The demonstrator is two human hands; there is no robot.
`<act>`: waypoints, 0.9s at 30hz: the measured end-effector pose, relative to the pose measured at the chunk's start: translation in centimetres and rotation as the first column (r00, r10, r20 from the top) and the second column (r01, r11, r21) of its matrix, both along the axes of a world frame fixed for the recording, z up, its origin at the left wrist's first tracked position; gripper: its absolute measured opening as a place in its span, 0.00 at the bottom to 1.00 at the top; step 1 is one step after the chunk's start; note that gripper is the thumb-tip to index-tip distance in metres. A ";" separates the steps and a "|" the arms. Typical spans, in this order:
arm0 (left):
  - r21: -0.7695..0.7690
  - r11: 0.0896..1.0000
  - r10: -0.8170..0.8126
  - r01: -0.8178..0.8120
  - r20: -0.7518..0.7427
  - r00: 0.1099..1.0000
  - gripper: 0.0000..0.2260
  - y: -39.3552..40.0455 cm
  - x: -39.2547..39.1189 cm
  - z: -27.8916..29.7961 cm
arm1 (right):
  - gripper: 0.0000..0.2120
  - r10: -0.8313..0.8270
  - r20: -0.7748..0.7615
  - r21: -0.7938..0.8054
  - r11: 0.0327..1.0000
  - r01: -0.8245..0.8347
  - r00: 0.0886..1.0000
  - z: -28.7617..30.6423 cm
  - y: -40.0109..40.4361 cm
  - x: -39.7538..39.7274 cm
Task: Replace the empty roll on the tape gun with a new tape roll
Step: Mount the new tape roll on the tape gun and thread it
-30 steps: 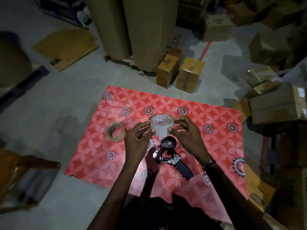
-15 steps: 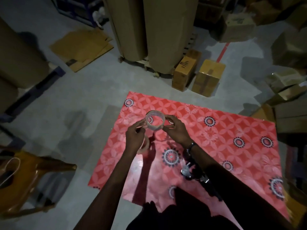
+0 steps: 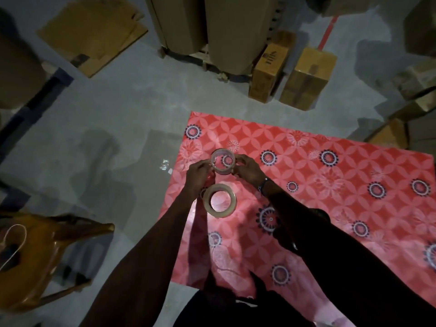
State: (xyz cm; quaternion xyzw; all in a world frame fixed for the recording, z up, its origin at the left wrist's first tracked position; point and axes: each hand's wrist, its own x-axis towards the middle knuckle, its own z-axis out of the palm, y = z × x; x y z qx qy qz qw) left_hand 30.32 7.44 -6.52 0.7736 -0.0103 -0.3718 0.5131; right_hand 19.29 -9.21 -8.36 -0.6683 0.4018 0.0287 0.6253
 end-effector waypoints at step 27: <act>0.086 0.991 -0.117 0.104 0.165 0.979 0.19 5.7 -11.1 5.1 | 0.23 0.190 0.045 -0.226 0.958 -0.175 0.981 2.1 5.7 -13.1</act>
